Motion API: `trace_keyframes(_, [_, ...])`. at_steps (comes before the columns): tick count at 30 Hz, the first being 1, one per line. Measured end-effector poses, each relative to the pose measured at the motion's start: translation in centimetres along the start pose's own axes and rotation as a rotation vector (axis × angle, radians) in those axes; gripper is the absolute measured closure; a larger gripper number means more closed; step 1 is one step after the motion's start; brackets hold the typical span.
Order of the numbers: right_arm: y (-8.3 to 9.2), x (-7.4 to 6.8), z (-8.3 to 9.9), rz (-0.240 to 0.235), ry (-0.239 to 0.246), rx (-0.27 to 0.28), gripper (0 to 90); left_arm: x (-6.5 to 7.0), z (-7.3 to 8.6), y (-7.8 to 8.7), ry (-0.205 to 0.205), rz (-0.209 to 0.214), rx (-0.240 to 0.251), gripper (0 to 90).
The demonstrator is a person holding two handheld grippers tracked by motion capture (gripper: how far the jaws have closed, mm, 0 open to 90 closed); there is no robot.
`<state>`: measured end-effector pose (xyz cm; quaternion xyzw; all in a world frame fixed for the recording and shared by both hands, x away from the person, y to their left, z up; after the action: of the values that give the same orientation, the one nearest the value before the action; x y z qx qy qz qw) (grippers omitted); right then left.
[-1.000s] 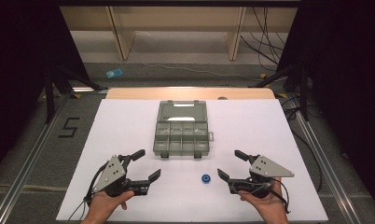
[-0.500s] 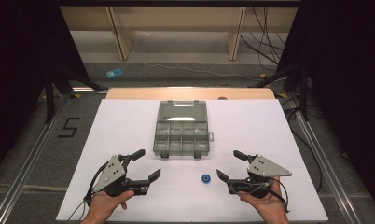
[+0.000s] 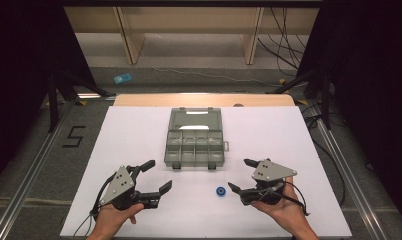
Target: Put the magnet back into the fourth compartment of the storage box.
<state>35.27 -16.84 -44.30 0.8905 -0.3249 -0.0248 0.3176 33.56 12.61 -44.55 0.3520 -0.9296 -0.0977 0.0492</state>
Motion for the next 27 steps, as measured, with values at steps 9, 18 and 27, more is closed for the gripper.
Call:
trace_keyframes(9, [-1.8, -0.7, -0.8, -0.066, 0.132, -0.15, 21.1, 0.0, 0.0, 0.0, 0.007, 0.001, 0.004, 17.0])
trace_keyframes(18, [-4.5, -1.9, -0.2, -0.153, 0.226, -0.397, 26.3, -0.1, 0.0, 0.0, 0.006, -0.001, 0.003, 17.0])
trace_keyframes(27, [-6.3, -2.2, 0.4, -0.213, 0.238, -0.51, 31.3, 0.0, 0.0, 0.0, 0.003, 0.001, 0.004, 17.0])
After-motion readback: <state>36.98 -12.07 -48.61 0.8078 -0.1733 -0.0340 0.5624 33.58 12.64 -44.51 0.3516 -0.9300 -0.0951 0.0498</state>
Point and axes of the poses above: each handheld gripper's, and its own axes: y roughly backward along the jaws, z roughly out of its underside, x roughly to its right, the point moved 6 cm from there along -y, roughly forward along the jaws, and after that the axes turned 6 degrees about -x, right-handed, at the moved point
